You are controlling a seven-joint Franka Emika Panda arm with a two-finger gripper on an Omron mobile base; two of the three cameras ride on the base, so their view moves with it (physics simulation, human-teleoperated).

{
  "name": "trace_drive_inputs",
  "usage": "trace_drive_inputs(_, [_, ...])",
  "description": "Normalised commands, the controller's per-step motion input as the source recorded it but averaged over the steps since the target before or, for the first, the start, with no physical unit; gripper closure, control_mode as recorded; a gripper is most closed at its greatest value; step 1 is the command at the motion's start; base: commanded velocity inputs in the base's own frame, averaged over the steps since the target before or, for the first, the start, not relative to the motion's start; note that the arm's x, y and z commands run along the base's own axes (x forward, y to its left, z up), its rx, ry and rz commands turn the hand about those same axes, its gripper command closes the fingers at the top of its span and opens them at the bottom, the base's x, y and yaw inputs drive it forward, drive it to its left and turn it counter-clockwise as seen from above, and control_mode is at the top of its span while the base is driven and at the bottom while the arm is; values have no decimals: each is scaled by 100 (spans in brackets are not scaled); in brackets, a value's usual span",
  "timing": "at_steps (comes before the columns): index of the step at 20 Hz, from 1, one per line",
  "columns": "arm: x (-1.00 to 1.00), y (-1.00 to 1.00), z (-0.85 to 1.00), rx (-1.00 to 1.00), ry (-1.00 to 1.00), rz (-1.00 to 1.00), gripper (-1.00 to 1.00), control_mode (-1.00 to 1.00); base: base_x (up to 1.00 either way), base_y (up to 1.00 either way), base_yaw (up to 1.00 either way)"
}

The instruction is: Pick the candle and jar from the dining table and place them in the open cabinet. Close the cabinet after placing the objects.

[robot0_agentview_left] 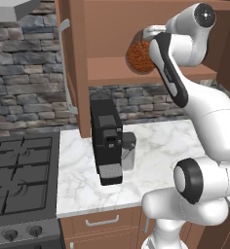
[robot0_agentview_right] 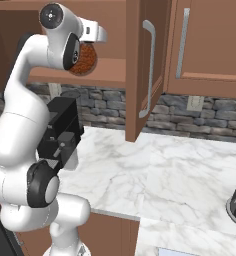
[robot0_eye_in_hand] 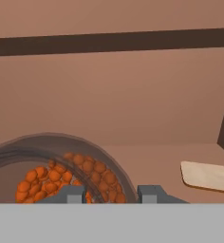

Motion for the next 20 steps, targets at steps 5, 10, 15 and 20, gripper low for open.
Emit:
trace_drive_inputs(5, [9, 0, -15, 0, 4, -3, 100, -100, 0, 0, 0])
trace_drive_inputs(10, [12, 0, -11, 0, 2, -1, -100, -100, 0, 0, 0])
trace_drive_inputs(15, [10, -1, 0, 0, -1, 0, -100, -100, 0, 0, 0])
trace_drive_inputs(20, [17, 0, -8, 0, -7, 0, -100, -100, 0, 0, 0])
